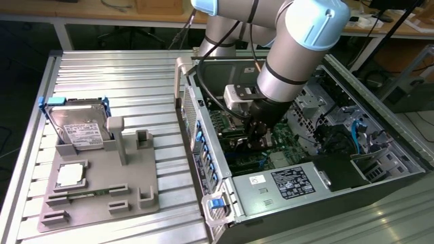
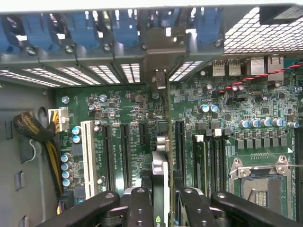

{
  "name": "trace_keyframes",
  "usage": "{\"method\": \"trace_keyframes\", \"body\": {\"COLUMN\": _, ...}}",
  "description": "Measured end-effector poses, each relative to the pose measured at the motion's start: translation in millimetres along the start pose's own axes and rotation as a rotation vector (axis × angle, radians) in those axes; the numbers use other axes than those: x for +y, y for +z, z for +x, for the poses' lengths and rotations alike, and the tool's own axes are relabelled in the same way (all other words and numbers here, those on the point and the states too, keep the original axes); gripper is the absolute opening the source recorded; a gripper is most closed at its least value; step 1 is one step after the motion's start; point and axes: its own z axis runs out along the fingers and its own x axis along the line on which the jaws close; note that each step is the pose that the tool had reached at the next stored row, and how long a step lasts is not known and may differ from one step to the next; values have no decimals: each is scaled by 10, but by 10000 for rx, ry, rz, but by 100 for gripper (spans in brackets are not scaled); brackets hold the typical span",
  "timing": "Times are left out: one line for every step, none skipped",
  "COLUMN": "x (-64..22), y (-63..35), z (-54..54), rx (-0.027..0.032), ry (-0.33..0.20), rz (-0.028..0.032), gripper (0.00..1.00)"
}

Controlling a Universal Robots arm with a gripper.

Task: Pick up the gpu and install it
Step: 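Insert the gpu into the slot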

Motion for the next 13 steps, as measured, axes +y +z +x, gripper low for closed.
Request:
{"method": "trace_keyframes", "body": {"x": 0, "y": 0, "z": 0, "rx": -1, "ry": 1, "rz": 1, "gripper": 27}}
{"method": "trace_keyframes", "body": {"x": 0, "y": 1, "z": 0, "rx": 1, "ry": 0, "rz": 1, "gripper": 27}}
{"method": "trace_keyframes", "body": {"x": 0, "y": 4, "z": 0, "rx": 1, "ry": -3, "rz": 4, "gripper": 27}}
{"method": "trace_keyframes", "body": {"x": 0, "y": 8, "z": 1, "rx": -1, "ry": -10, "rz": 6, "gripper": 27}}
{"method": "trace_keyframes", "body": {"x": 0, "y": 11, "z": 1, "rx": 0, "ry": -18, "rz": 6, "gripper": 27}}
{"method": "trace_keyframes", "body": {"x": 4, "y": 15, "z": 1, "rx": 2, "ry": -24, "rz": 7, "gripper": 27}}
{"method": "trace_keyframes", "body": {"x": 8, "y": 18, "z": 2, "rx": 5, "ry": -31, "rz": 7, "gripper": 27}}
{"method": "trace_keyframes", "body": {"x": 13, "y": 22, "z": 3, "rx": 8, "ry": -36, "rz": 8, "gripper": 27}}
{"method": "trace_keyframes", "body": {"x": 18, "y": 26, "z": 3, "rx": 9, "ry": -42, "rz": 12, "gripper": 27}}
{"method": "trace_keyframes", "body": {"x": 20, "y": 31, "z": 3, "rx": 8, "ry": -46, "rz": 15, "gripper": 27}}
{"method": "trace_keyframes", "body": {"x": 21, "y": 35, "z": 3, "rx": 8, "ry": -48, "rz": 18, "gripper": 27}}
{"method": "trace_keyframes", "body": {"x": 21, "y": 39, "z": 3, "rx": 7, "ry": -49, "rz": 23, "gripper": 27}}
{"method": "trace_keyframes", "body": {"x": 21, "y": 44, "z": 3, "rx": 5, "ry": -52, "rz": 27, "gripper": 27}}
